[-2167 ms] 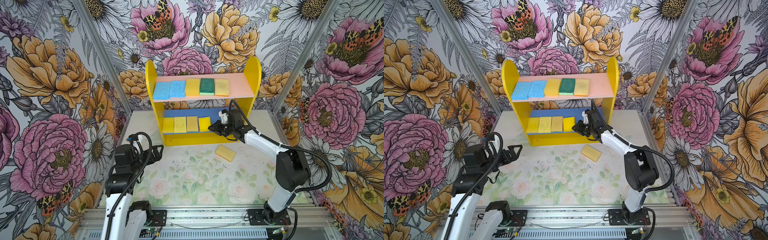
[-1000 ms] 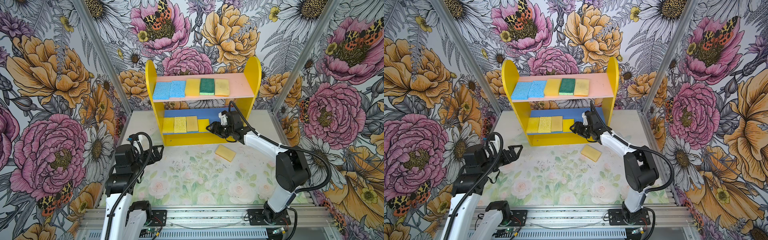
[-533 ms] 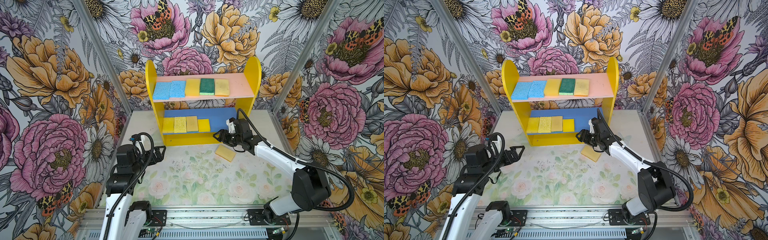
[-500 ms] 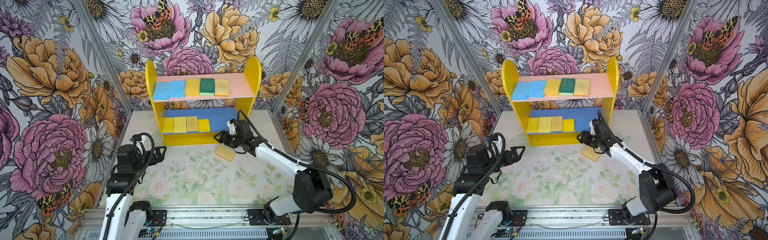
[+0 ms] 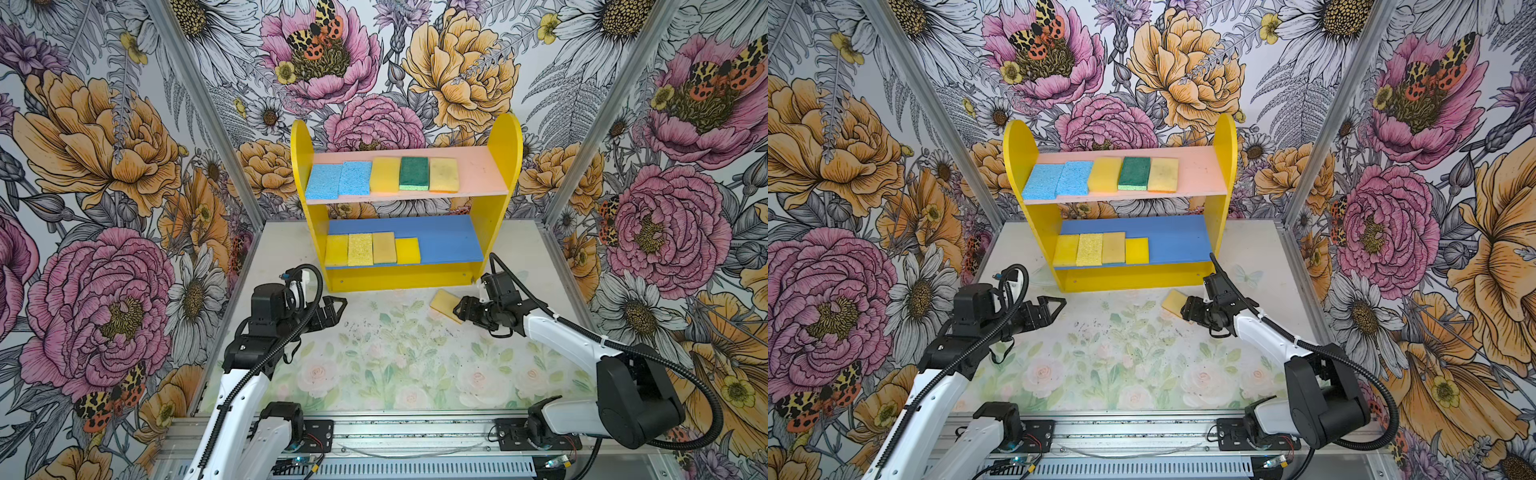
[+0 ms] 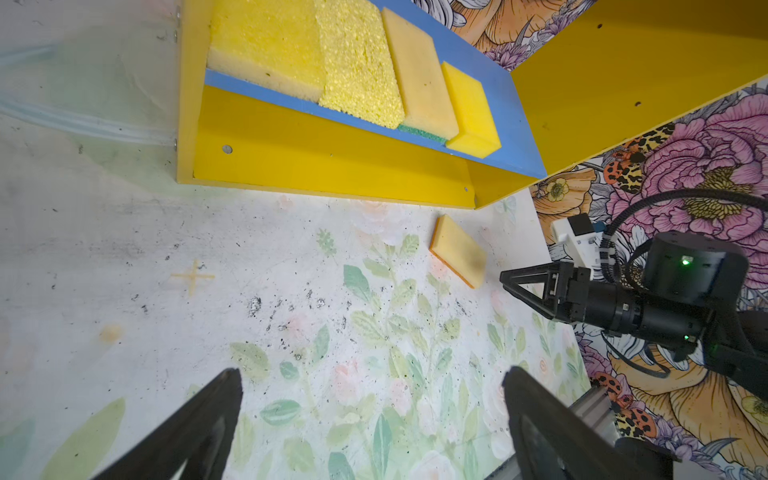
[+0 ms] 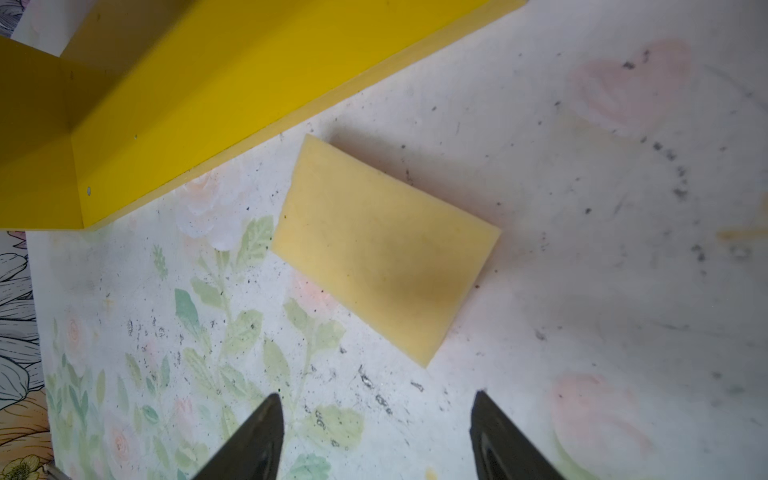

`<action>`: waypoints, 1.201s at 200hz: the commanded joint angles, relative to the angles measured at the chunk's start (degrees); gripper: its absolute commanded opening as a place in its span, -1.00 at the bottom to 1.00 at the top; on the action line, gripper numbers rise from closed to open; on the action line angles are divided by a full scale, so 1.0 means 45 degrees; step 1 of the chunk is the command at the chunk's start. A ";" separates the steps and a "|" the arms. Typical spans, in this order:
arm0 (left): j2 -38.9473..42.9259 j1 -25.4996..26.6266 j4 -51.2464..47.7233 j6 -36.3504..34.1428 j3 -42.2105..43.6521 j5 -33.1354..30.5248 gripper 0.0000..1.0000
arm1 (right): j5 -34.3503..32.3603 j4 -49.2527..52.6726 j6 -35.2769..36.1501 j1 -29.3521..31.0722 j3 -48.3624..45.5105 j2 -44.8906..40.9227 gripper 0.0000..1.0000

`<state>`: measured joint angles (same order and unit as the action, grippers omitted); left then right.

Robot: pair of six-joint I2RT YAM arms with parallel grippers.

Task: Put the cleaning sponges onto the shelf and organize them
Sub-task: 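Move the right gripper down toward the pale yellow sponge on the table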

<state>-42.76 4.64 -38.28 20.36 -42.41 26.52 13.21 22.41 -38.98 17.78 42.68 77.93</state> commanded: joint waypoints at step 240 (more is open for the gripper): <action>0.0011 0.0594 0.0343 -0.0311 0.0101 0.0224 0.97 | 0.0410 -0.3920 0.0924 -0.0528 0.1561 0.4165 0.62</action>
<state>-42.52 6.92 -37.89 20.34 -42.41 26.83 12.32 7.05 -33.63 15.66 47.97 95.64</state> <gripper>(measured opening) 0.988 0.808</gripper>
